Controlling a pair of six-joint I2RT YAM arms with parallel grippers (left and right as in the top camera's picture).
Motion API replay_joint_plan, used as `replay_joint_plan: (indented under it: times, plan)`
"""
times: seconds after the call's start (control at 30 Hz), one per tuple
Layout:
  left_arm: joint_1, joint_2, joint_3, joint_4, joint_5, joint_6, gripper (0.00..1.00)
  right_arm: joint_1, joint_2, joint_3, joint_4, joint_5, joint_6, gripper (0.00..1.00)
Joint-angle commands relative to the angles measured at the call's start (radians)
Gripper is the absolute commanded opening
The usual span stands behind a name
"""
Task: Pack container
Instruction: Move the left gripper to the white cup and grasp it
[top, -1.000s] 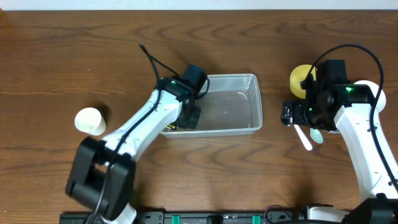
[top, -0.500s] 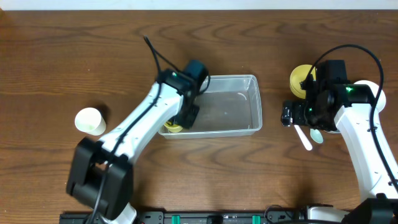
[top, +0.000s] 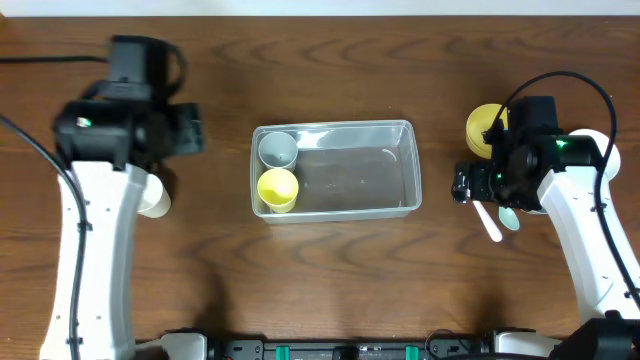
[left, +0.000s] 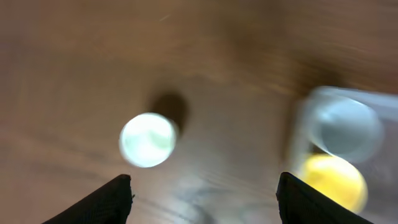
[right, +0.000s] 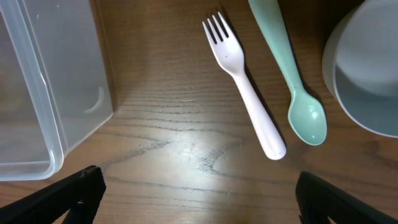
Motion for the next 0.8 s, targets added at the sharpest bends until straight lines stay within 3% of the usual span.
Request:
replay_joint_plan:
  times: [0.0,0.2,0.5,0.57,0.7,0.77]
  plan:
    - [0.116,0.049,-0.069,-0.002,0.079,-0.066,0.76,-0.01,0.003,0.017,0.006,0.007,-0.007,0.99]
    - [0.237,0.139,-0.241,0.093,0.175,-0.066,0.76,-0.01,0.003,0.016,0.003,0.007,-0.007,0.99]
    - [0.255,0.323,-0.364,0.193,0.174,-0.066,0.74,-0.01,0.003,0.016,0.0,0.007,-0.007,0.99]
    - [0.255,0.343,-0.364,0.196,0.174,-0.065,0.67,-0.01,0.003,0.016,-0.003,0.007,-0.007,0.99]
    - [0.255,0.342,-0.363,0.196,0.173,-0.058,0.3,-0.01,0.003,0.016,-0.006,0.007,-0.007,0.99]
    - [0.255,0.341,-0.363,0.196,0.171,-0.057,0.2,-0.01,0.003,0.016,-0.006,0.007,-0.007,0.99]
